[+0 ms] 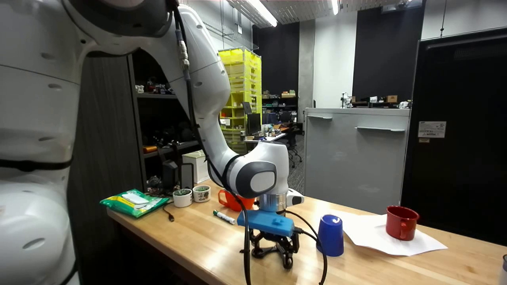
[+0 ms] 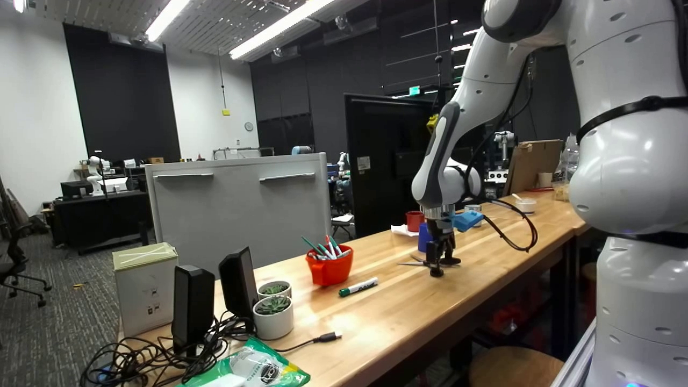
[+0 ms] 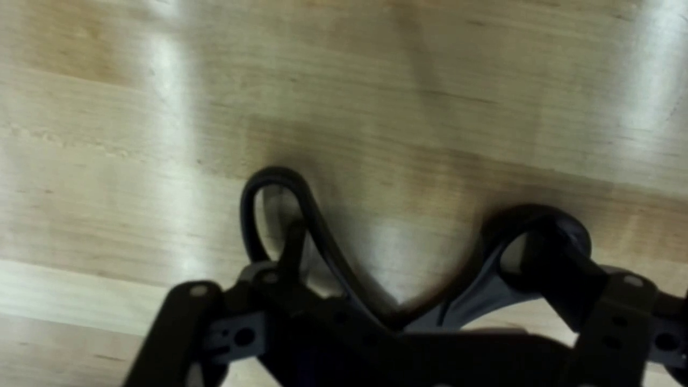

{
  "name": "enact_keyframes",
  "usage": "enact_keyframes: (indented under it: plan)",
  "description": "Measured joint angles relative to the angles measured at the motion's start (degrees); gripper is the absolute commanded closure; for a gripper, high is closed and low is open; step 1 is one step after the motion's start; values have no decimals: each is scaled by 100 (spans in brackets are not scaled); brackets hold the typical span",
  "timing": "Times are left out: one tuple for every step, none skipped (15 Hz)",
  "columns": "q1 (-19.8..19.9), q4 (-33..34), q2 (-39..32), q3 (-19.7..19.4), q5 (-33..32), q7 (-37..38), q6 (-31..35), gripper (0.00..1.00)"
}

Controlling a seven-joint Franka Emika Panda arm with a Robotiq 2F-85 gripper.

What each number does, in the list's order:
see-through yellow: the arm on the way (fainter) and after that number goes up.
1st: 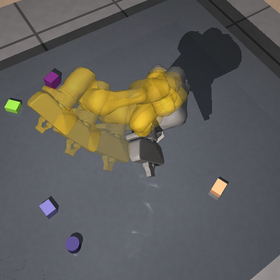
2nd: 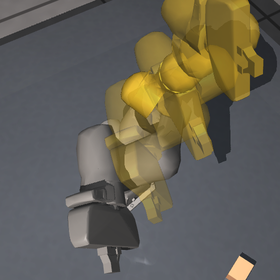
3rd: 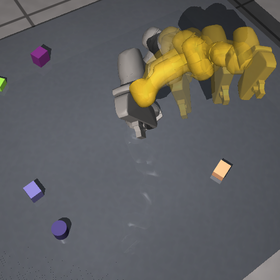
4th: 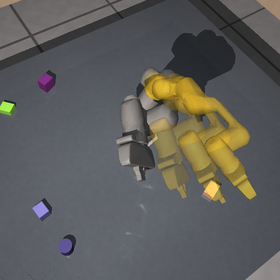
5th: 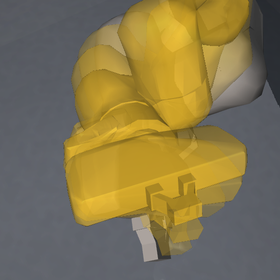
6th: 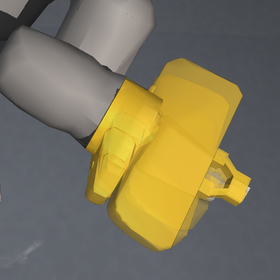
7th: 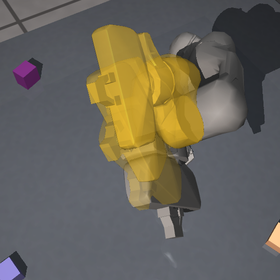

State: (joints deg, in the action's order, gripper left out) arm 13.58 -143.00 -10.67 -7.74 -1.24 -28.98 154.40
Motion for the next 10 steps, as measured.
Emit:
enact_keyframes:
  plan:
    - [0,0,-1,0,0,0,0,25]
    - [0,0,-1,0,-2,0,0,26]
    - [0,1,0,1,-3,-1,-1,29]
    - [-3,0,18,12,-3,-1,-15,34]
    - [-8,-7,42,23,-3,-2,-33,39]
    - [-17,-18,72,34,-4,-2,-61,44]
    - [-30,-29,103,44,-4,-2,-91,51]
    - [-42,-34,131,59,-4,-2,-131,56]
    - [-57,-36,157,69,-4,-2,-175,64]
    - [-75,-45,186,76,-4,-2,-211,70]
